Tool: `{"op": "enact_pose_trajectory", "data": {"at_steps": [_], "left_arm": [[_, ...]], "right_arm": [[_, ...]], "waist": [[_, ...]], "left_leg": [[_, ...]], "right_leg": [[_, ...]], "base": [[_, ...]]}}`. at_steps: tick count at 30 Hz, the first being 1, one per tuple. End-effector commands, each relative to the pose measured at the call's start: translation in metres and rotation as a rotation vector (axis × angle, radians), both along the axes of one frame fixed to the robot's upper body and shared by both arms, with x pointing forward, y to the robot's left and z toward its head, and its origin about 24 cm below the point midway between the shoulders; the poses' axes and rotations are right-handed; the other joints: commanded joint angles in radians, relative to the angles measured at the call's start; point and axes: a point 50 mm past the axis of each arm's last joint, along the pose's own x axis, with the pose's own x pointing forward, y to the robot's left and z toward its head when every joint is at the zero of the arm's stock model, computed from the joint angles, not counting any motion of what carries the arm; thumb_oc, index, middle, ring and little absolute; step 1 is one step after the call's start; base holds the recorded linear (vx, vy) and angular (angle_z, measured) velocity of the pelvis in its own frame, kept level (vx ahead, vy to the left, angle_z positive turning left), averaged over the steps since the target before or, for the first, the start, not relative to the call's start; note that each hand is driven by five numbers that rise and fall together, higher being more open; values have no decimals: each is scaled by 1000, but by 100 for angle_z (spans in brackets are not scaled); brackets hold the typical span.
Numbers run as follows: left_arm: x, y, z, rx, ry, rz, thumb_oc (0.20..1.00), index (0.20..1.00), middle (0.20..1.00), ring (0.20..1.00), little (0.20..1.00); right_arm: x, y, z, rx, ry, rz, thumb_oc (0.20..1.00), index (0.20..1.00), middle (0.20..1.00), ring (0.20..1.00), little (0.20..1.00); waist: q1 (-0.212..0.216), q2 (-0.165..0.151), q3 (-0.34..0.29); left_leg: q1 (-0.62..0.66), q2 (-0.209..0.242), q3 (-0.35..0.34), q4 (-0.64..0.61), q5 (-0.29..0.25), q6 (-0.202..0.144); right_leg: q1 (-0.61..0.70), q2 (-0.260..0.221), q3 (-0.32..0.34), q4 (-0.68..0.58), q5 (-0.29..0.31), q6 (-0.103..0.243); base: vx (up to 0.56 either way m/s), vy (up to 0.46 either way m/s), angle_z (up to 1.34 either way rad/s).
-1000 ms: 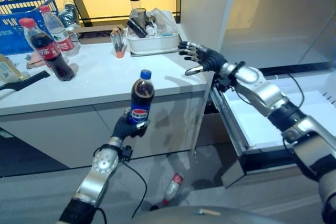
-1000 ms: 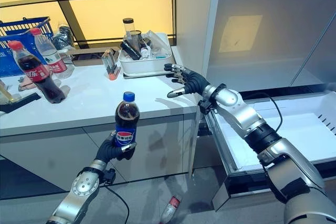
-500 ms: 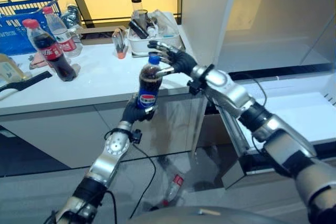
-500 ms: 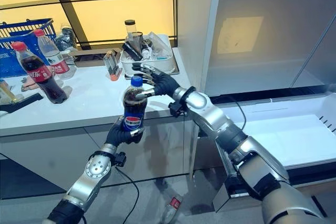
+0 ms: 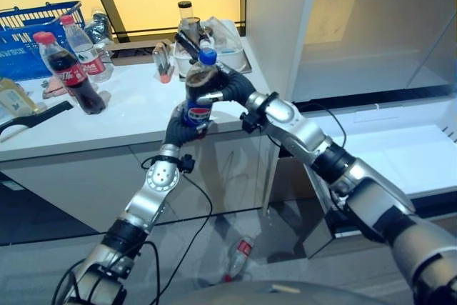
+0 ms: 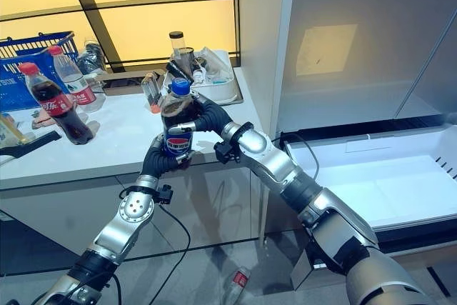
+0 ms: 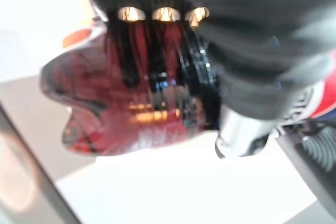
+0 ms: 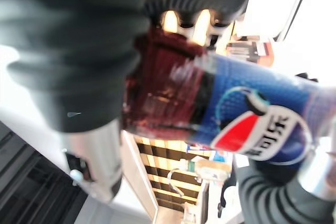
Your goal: Take the drinks into the refrigerator
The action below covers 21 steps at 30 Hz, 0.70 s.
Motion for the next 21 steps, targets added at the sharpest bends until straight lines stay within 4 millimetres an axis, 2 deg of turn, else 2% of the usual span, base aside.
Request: {"op": "enact_pose_trajectory", "data": {"at_steps": [1,6,9,16,21], "left_arm": [[32,-20,99,89,-402,-72,200,200,200,200,200],[36,-25,119,200,-481,-73,200,200,200,200,200],[36,-31,122,191,-498,-86,200,200,200,200,200],[37,-49,115,195,-474,-138,200,200,200,200,200],[37,-62,115,189,-478,-175,200,200,200,200,200]], "right_arm": [[-7,43,32,39,-99,103,1000,1000,1000,1000,1000],[-4,61,39,-22,-142,80,1000,1000,1000,1000,1000],[-3,70,35,-21,-120,60,1000,1000,1000,1000,1000],[-11,96,27,-24,-77,85,1000,1000,1000,1000,1000],[-12,106,28,-31,-78,74,1000,1000,1000,1000,1000]], "waist": [[-4,-32,-59],[-1,-31,-65],[2,-30,-67],[7,-30,-75],[9,-32,-76]], "left_leg": [[57,-43,31,2,-119,40],[58,-44,29,2,-119,40],[58,-44,27,2,-119,40],[60,-48,22,2,-118,43],[58,-47,24,2,-116,43]], "right_leg": [[39,-14,19,44,-108,7],[42,-14,18,45,-108,7],[43,-15,16,44,-108,7],[47,-14,17,41,-106,7],[45,-13,22,34,-100,8]], "base": [[0,0,0],[5,-1,2],[-1,-2,5],[1,-1,1],[0,0,0]]}}
